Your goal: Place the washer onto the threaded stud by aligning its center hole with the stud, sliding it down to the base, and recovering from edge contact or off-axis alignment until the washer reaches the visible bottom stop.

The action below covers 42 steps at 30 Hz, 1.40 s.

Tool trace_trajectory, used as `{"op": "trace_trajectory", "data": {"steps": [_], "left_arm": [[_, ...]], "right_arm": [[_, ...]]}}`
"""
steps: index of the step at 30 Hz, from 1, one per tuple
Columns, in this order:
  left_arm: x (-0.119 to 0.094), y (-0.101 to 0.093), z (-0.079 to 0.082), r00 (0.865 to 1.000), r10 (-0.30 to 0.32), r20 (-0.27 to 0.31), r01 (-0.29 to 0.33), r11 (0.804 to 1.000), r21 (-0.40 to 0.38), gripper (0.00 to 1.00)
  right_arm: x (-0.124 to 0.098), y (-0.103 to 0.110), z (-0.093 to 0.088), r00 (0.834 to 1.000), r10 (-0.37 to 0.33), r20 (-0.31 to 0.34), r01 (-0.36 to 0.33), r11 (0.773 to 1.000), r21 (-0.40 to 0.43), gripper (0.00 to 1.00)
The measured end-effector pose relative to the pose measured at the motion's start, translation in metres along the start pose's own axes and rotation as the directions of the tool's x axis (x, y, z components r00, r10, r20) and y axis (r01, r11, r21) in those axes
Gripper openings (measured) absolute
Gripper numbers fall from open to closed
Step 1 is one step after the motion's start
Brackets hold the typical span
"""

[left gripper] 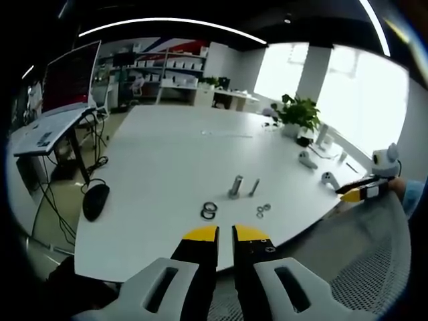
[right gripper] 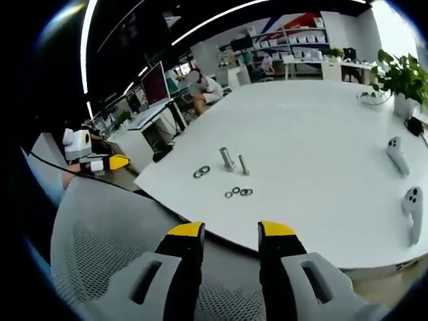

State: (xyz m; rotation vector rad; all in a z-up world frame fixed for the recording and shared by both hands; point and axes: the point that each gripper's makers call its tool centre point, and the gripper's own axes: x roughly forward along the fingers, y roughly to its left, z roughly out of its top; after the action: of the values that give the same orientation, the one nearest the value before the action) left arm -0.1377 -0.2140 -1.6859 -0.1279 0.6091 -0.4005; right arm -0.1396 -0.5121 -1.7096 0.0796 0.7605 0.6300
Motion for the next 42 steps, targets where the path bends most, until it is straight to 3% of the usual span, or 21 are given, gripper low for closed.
{"op": "trace_trajectory", "data": {"steps": [11,13,17,21,42], "left_arm": [[-0.001,0.000,0.001,1.000,-0.004,0.004,0.004,1.000,-0.004,0.05],[-0.001,0.000,0.002,1.000,-0.003,0.010,0.003,1.000,-0.003,0.05],[-0.001,-0.001,0.002,1.000,-0.004,0.009,0.004,1.000,-0.001,0.05],[-0.001,0.000,0.002,1.000,-0.003,0.011,0.003,1.000,-0.002,0.05],[0.000,0.000,0.002,1.000,-0.006,0.012,0.006,1.000,-0.002,0.05]], "right_arm": [[0.002,-0.013,0.018,1.000,-0.025,0.006,0.026,0.997,-0.068,0.31],[0.004,-0.013,0.021,1.000,-0.026,0.000,0.026,0.995,-0.093,0.31],[0.008,-0.023,0.033,0.997,-0.082,-0.009,0.077,0.969,-0.236,0.31],[0.013,-0.021,0.048,0.997,-0.074,0.012,0.075,0.968,-0.240,0.31],[0.058,-0.006,0.073,0.993,0.048,-0.106,-0.081,0.937,-0.339,0.30]]}}
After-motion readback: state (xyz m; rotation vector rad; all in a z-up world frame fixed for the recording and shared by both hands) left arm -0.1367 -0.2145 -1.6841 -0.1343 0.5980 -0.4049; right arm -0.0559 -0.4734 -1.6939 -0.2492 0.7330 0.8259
